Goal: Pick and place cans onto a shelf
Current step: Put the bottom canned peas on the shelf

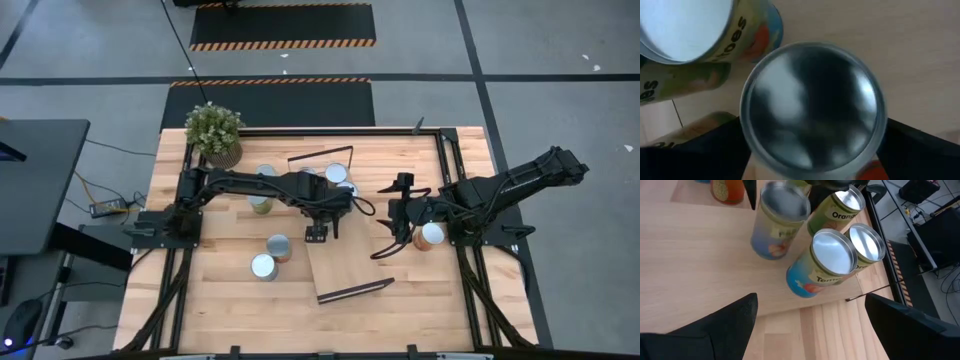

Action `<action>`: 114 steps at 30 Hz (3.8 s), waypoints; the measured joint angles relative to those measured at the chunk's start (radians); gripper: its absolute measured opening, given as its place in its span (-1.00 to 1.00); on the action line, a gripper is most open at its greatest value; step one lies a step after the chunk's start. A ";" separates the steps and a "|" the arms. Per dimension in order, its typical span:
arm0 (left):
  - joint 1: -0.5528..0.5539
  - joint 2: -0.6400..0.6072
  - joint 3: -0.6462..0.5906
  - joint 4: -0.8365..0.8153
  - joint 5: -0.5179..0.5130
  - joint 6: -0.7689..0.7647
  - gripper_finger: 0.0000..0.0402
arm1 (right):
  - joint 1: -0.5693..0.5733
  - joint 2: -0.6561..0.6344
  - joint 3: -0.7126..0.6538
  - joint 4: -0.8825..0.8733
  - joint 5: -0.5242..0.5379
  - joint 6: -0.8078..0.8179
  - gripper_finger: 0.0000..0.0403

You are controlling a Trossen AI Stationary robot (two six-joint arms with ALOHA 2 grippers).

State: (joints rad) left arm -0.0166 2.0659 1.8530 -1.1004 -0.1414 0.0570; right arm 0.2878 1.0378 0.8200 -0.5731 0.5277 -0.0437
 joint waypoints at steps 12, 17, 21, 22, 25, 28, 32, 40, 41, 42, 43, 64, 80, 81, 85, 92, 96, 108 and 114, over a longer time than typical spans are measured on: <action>-0.035 -0.024 0.000 -0.034 -0.182 0.015 0.94 | 0.000 0.000 0.000 0.012 -0.017 -0.001 0.87; -0.064 -0.030 0.000 -0.088 -0.277 0.008 0.94 | 0.000 0.000 0.000 0.018 -0.025 0.000 0.87; -0.093 -0.041 -0.001 -0.084 -0.344 0.009 0.94 | 0.000 0.000 0.000 0.019 -0.025 -0.002 0.87; -0.100 -0.044 -0.001 -0.078 -0.352 0.011 0.94 | 0.000 0.000 0.000 0.019 -0.025 -0.002 0.87; -0.121 -0.053 0.000 -0.071 -0.351 0.018 0.94 | 0.000 0.000 0.000 0.019 -0.025 -0.002 0.87; -0.135 -0.055 0.000 -0.020 -0.323 0.007 0.94 | 0.000 0.000 0.000 0.020 -0.025 -0.002 0.87; -0.145 -0.052 0.000 0.121 -0.357 -0.016 0.94 | 0.000 0.000 0.000 0.028 -0.025 -0.002 0.87; -0.127 -0.023 0.000 0.219 -0.464 -0.008 0.94 | 0.000 0.000 0.000 0.035 -0.032 -0.001 0.87; -0.122 -0.020 -0.002 0.198 -0.461 -0.017 0.94 | 0.000 0.000 0.000 0.035 -0.032 -0.002 0.87; -0.118 -0.017 -0.003 0.184 -0.458 -0.019 0.94 | 0.000 0.000 0.000 0.035 -0.032 -0.002 0.87; -0.115 -0.011 -0.002 0.187 -0.458 -0.020 0.94 | 0.000 0.000 0.000 0.035 -0.032 -0.002 0.87; -0.146 -0.026 -0.001 -0.210 -0.545 -0.193 0.94 | 0.001 0.001 0.000 0.038 -0.033 -0.002 0.87; -0.133 -0.013 -0.001 0.090 -0.538 -0.118 0.94 | 0.009 0.001 0.000 0.065 -0.033 -0.011 0.87; -0.124 -0.006 0.000 0.097 -0.540 -0.116 0.94 | 0.012 0.001 0.000 0.066 -0.033 -0.011 0.87; -0.096 0.007 -0.002 0.085 -0.531 -0.117 0.94 | 0.021 0.000 0.000 0.066 -0.033 -0.010 0.87; -0.102 0.007 -0.001 -0.026 -0.510 -0.153 0.94 | 0.026 0.001 0.000 0.064 -0.033 -0.009 0.87; -0.129 0.007 -0.001 -0.128 -0.506 -0.208 0.94 | 0.026 0.001 0.000 0.064 -0.033 -0.009 0.87; -0.238 -0.038 -0.001 -0.307 -0.521 -0.314 0.94 | 0.026 0.001 0.000 0.063 -0.032 -0.006 0.87; -0.235 -0.041 -0.001 -0.306 -0.588 -0.284 0.94 | 0.026 0.001 0.000 0.063 -0.032 -0.004 0.87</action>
State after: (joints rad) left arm -0.2516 2.0247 1.8519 -1.4063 -0.7294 -0.2270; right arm 0.3141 1.0386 0.8200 -0.5101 0.4953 -0.0479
